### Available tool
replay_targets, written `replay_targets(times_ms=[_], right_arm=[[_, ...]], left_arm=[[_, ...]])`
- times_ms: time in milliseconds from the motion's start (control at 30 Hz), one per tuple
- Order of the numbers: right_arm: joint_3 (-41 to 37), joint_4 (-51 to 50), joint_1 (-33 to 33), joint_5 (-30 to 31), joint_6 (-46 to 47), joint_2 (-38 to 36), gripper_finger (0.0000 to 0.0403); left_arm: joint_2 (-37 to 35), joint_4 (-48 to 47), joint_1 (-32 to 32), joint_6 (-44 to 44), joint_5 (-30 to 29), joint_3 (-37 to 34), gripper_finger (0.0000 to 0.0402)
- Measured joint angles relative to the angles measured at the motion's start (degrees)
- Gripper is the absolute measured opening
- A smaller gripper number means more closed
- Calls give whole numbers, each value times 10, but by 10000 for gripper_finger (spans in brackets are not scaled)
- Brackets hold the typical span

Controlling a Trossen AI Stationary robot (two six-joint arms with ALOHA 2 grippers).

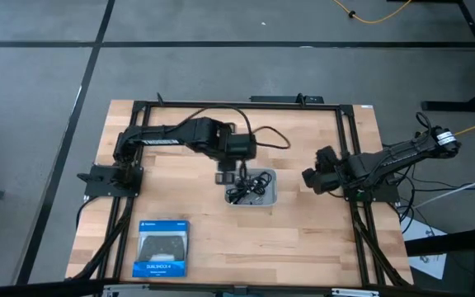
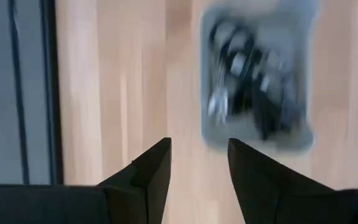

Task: Pick and place USB-C Cables
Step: Return to Home Position

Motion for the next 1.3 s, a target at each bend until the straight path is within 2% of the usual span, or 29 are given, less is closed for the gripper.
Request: replay_targets(times_ms=[100, 233, 400, 500, 667, 833, 1000, 1167, 1300], right_arm=[[0, 67, 7, 44, -94, 0, 8], [0, 137, 15, 94, -197, 0, 8], [0, 115, 23, 119, -212, 0, 8], [0, 104, 31, 123, -212, 0, 8], [0, 93, 48, 146, -211, 0, 8], [-2, 95, 64, 186, -212, 0, 8], [-28, 134, 68, 231, -213, 0, 8], [-89, 270, 68, 260, -220, 0, 8], [-144, 487, 68, 234, -330, 0, 8]], left_arm=[[-8, -60, 5, -43, -3, 0, 151], [-11, -75, 2, -62, -1, -3, 151], [-35, -66, 0, -45, -1, -41, 151], [-72, -51, 2, -53, 1, -95, 151], [-181, 35, 3, -68, 8, -249, 151], [-322, 185, 5, -67, 56, -427, 151], [-447, 333, 6, -70, 61, -579, 151], [-536, 530, 6, -72, 68, -732, 151], [-585, 617, 15, -68, 139, -838, 151]])
